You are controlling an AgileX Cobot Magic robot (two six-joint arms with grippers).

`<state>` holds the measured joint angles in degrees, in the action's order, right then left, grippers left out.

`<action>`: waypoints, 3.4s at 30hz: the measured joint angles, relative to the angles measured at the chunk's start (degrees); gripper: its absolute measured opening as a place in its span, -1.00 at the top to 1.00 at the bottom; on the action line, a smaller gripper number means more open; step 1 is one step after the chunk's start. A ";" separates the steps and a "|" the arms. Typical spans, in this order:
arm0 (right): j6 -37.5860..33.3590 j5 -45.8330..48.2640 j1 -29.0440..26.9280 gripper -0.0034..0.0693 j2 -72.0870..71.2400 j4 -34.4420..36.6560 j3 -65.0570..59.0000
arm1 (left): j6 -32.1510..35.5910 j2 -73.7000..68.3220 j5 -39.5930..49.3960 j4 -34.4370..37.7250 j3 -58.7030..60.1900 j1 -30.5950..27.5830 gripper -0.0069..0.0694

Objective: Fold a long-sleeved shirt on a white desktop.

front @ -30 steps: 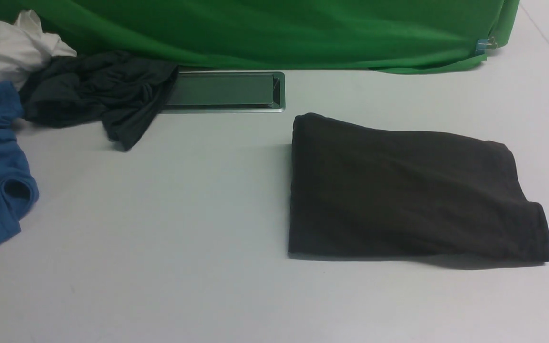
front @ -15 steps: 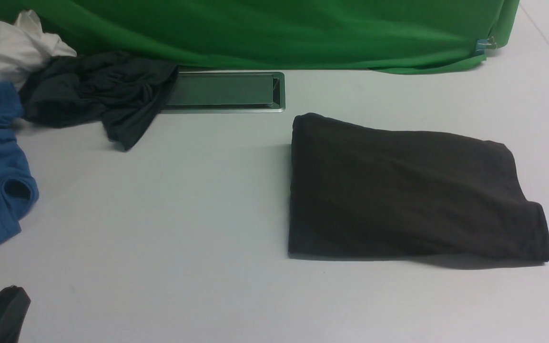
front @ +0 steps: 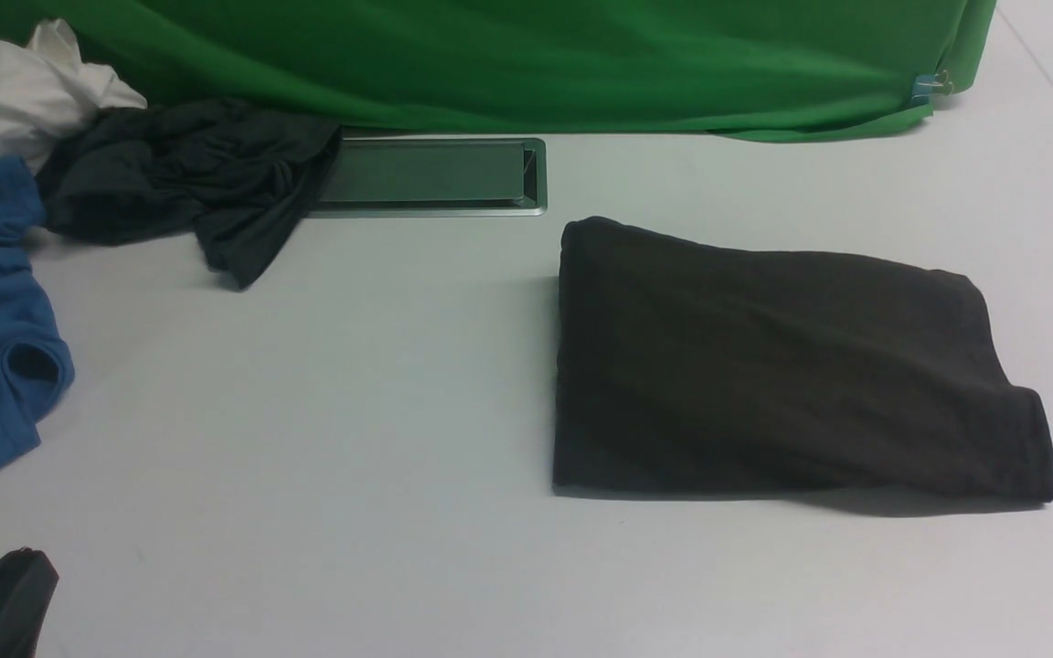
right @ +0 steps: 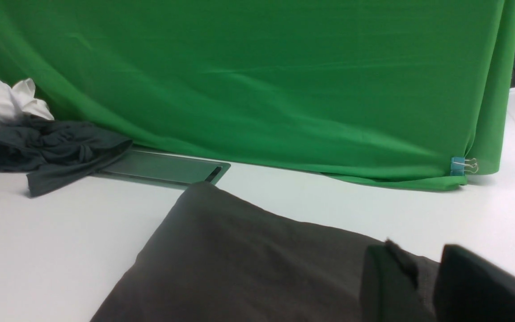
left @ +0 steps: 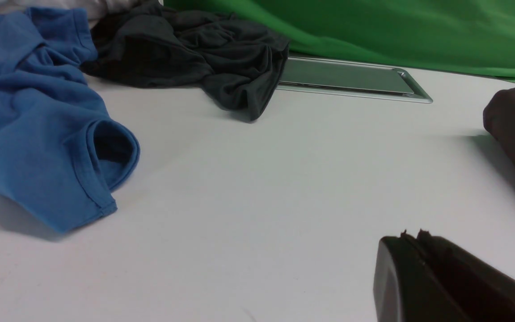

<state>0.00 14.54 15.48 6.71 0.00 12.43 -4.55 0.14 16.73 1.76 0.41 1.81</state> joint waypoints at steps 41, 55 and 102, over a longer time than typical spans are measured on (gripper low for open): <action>3.95 0.01 -19.40 0.25 -6.79 -4.14 -12.91 | -0.05 0.00 0.02 -0.05 0.00 0.00 0.77; 4.12 0.01 -19.34 0.25 -6.79 -4.14 -12.91 | -0.05 0.00 0.02 -0.05 0.00 0.00 0.77; 4.17 0.01 -19.34 0.25 -6.79 -4.14 -12.91 | -0.05 0.00 0.02 -0.05 0.00 0.00 0.77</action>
<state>4.17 14.55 -3.86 -0.08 -4.14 -0.48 -4.60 0.14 16.75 1.70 0.41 1.81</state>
